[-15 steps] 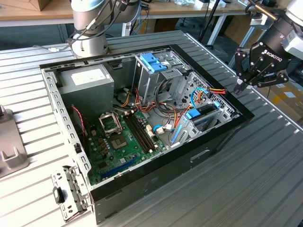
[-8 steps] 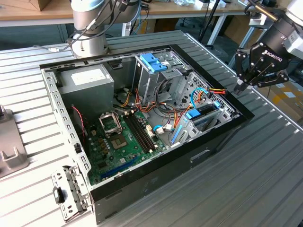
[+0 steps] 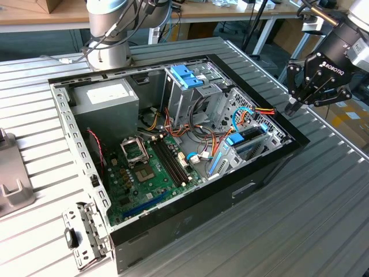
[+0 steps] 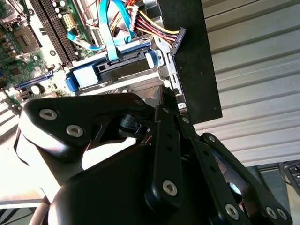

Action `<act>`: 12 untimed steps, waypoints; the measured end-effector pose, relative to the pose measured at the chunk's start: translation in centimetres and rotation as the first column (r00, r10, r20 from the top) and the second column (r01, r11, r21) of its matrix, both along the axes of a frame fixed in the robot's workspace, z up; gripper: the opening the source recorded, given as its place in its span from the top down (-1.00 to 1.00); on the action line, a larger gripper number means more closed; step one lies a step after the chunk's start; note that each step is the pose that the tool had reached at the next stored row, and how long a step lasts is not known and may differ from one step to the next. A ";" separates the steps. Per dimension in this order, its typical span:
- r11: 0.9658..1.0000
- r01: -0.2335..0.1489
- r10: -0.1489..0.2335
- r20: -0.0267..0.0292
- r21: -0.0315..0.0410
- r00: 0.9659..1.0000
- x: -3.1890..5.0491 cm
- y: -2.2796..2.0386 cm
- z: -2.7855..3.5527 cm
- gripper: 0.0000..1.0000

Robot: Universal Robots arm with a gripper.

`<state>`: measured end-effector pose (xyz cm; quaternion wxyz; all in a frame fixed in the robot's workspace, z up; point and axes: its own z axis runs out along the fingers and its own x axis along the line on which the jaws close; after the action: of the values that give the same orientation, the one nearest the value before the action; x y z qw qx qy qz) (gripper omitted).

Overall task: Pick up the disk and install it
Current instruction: 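Insert the first disk wire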

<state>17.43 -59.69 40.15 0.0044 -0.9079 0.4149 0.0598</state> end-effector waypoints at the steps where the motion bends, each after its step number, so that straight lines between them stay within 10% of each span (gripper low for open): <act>1: 1.000 -0.002 0.002 0.000 0.000 1.000 0.00 0.00 0.00 0.79; 8: 1.000 -0.002 0.002 0.000 0.000 1.000 0.00 0.00 0.00 0.77; 12: 1.000 -0.003 0.003 0.000 0.000 1.000 0.00 0.00 0.00 0.29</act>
<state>17.43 -59.69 40.15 0.0044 -0.9085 0.4136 0.0598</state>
